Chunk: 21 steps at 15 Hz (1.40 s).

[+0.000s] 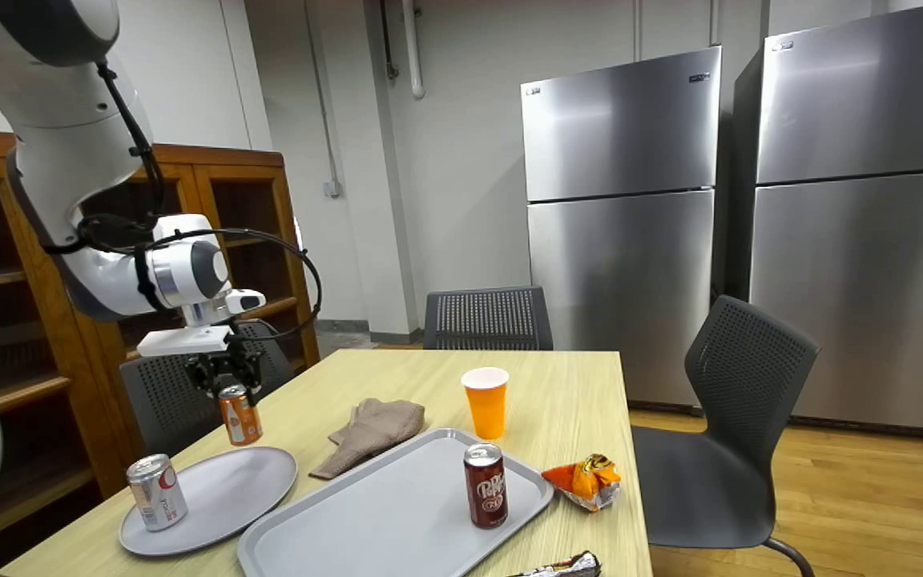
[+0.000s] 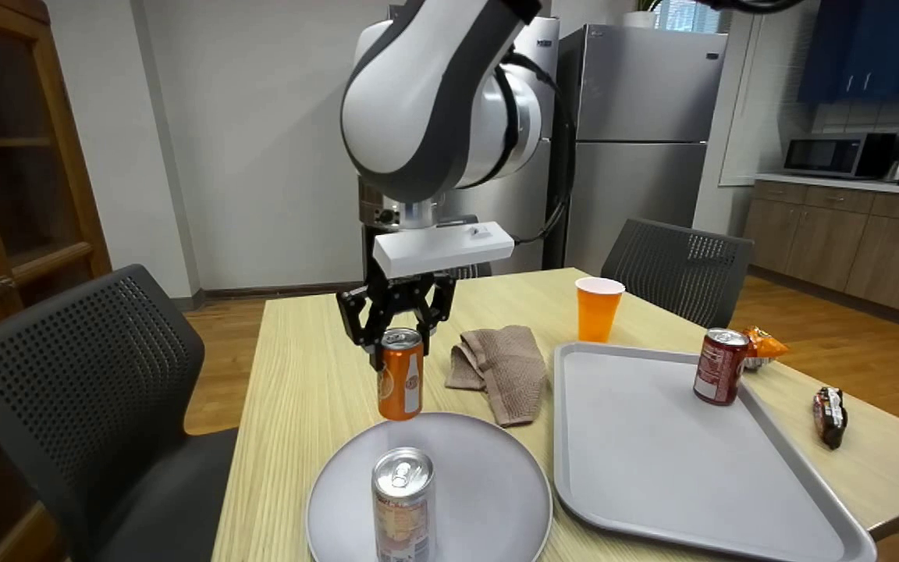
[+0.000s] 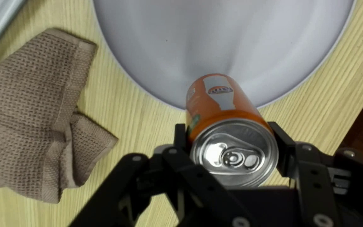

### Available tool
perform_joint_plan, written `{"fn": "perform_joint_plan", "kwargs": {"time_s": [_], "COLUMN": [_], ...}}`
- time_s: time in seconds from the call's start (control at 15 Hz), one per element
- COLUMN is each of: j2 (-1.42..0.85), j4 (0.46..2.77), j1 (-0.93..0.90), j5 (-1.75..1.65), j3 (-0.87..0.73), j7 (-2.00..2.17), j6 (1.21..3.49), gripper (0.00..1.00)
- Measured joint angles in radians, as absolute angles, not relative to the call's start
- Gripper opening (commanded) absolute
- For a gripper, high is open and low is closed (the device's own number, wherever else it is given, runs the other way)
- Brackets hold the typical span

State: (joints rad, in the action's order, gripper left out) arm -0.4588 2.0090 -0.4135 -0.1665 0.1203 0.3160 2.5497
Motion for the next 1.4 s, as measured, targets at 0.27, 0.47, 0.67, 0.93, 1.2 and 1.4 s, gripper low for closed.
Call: {"fn": "perform_joint_plan", "kwargs": {"time_s": [0.27, 0.47, 0.67, 0.93, 1.2, 1.4], "j2": [-0.383, -0.326, -0.265, -0.187, -0.128, -0.102], "j4": [2.071, 2.131, 2.196, 2.288, 2.373, 2.423], "j1": [-0.386, -0.362, -0.335, -0.295, -0.243, -0.202], "j5": [-0.166, -0.166, -0.166, -0.166, -0.166, -0.161], "j3": [0.112, 0.106, 0.099, 0.082, 0.067, 0.054], "j7": [0.316, 0.316, 0.316, 0.317, 0.319, 0.320], "j6": [2.550, 2.551, 2.552, 2.552, 2.551, 2.551], "gripper": [0.38, 0.38, 0.38, 0.38, 0.38, 0.38]}}
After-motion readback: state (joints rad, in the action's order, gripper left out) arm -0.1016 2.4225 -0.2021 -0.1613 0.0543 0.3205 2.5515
